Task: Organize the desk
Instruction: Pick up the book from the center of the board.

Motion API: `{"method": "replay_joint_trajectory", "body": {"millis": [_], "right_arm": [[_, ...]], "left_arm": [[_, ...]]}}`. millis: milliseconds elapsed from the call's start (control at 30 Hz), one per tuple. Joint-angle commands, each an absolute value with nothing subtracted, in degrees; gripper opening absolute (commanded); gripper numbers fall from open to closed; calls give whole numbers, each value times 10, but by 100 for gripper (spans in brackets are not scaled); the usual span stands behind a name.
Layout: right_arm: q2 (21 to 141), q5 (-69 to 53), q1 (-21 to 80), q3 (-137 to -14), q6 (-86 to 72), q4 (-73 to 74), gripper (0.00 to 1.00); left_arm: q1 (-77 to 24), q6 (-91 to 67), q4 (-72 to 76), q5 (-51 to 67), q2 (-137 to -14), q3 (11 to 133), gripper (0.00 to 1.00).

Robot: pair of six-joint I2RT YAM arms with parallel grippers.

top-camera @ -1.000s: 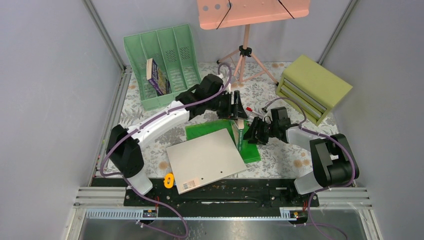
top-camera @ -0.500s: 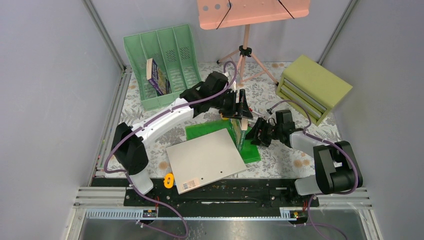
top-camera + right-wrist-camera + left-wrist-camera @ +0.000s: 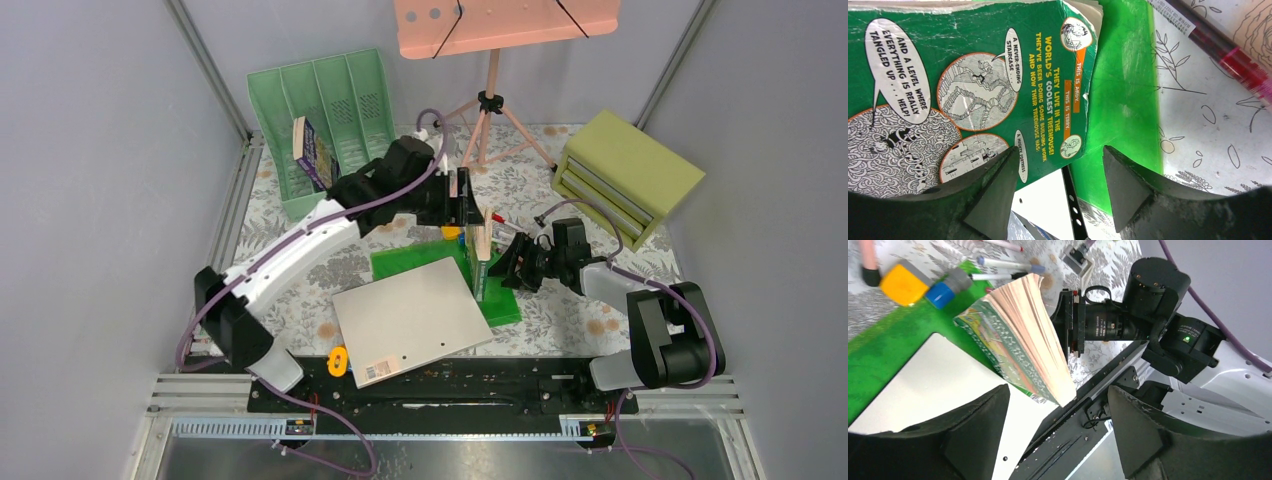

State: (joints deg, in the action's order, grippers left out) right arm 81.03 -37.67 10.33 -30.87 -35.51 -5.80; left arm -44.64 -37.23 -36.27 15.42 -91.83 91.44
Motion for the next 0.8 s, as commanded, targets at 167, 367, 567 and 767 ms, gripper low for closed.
{"method": "replay_joint_trajectory", "body": {"millis": [167, 367, 567, 767], "right_arm": [[817, -399, 98, -311, -358, -75, 70], [816, -399, 99, -309, -359, -76, 71], [818, -402, 98, -310, -359, -78, 73], [823, -404, 98, -311, -359, -79, 73]], "left_arm": [[-450, -381, -384, 84, -894, 906, 74], [-478, -407, -389, 59, -944, 931, 76], [-503, -408, -453, 9, -1016, 1002, 78], [-521, -397, -464, -14, -1056, 1044, 77]]}}
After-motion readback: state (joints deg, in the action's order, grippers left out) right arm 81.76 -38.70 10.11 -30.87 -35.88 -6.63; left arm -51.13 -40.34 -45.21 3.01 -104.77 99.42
